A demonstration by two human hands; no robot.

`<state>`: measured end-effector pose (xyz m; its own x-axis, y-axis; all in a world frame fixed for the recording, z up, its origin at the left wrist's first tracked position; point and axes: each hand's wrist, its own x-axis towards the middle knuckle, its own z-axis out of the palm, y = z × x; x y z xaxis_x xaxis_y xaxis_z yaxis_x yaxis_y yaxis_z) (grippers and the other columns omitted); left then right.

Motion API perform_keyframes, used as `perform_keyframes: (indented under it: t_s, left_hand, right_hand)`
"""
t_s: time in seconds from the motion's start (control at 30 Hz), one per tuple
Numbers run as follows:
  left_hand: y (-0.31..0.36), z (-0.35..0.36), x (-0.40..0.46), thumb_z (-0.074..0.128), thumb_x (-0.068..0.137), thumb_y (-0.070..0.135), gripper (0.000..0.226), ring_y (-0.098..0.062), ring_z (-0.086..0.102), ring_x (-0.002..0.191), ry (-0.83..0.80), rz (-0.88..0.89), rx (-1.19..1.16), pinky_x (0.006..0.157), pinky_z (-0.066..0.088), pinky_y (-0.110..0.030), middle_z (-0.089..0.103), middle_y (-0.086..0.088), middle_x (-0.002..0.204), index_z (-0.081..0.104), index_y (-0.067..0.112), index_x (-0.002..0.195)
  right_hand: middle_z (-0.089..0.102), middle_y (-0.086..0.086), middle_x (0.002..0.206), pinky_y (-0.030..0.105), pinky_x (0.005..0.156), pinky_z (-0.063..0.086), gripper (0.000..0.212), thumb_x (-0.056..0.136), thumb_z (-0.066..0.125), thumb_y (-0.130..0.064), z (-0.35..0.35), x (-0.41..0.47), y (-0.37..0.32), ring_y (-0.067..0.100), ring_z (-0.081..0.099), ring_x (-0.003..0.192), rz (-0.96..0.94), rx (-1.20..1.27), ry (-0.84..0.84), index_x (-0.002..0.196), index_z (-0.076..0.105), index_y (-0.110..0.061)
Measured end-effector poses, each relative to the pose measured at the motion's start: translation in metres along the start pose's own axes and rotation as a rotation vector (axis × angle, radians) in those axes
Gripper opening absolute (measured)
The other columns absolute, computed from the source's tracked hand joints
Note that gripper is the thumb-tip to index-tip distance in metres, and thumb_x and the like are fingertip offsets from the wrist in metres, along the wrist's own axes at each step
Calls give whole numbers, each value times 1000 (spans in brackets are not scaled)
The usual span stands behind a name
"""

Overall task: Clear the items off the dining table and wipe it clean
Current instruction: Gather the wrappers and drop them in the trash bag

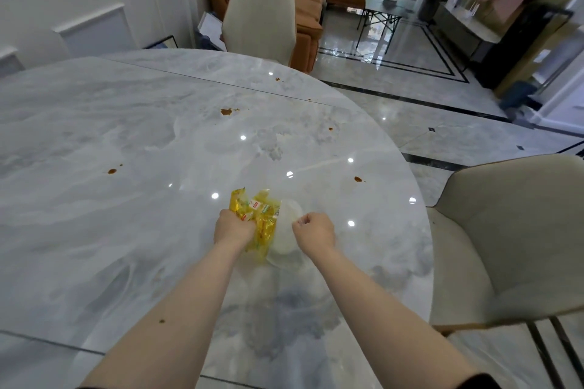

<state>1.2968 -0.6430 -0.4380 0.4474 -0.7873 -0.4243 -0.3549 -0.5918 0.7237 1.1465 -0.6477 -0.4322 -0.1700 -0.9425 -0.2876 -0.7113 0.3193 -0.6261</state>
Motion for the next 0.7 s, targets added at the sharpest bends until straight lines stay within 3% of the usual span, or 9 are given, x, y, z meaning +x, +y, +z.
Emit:
perform_keyframes:
  t_s: [0.1,0.33,0.57,0.7]
  left_hand:
    - [-7,5,-13,66,80,23,47,-36,58,105,-10,-9,17,76,44,-32,59,-19,115,49,-2,116]
    - [-22,11,-26,64,79,20,43,-37,59,101,-9,-59,-19,77,47,-34,60,-19,112,50,-1,114]
    - [-31,17,-26,65,80,18,44,-36,59,100,-1,-96,-28,80,49,-37,59,-19,112,47,-2,115]
    - [-31,19,-27,64,80,15,40,-33,58,93,14,-112,-43,75,48,-35,58,-19,109,47,-1,113]
  right_hand:
    - [63,9,109,38,94,47,7,81,51,-23,7,-10,10,30,57,106,40,-90,-42,75,55,-22]
    - [57,8,115,39,95,47,22,82,52,-21,20,-23,21,30,56,107,3,-229,-82,95,69,-14]
    - [51,9,124,38,98,41,32,85,47,-8,26,-21,26,30,50,115,-31,-283,-61,116,50,-12]
    - [57,8,117,40,95,45,33,84,46,-4,25,-21,25,30,56,109,-1,-201,-69,116,42,-14]
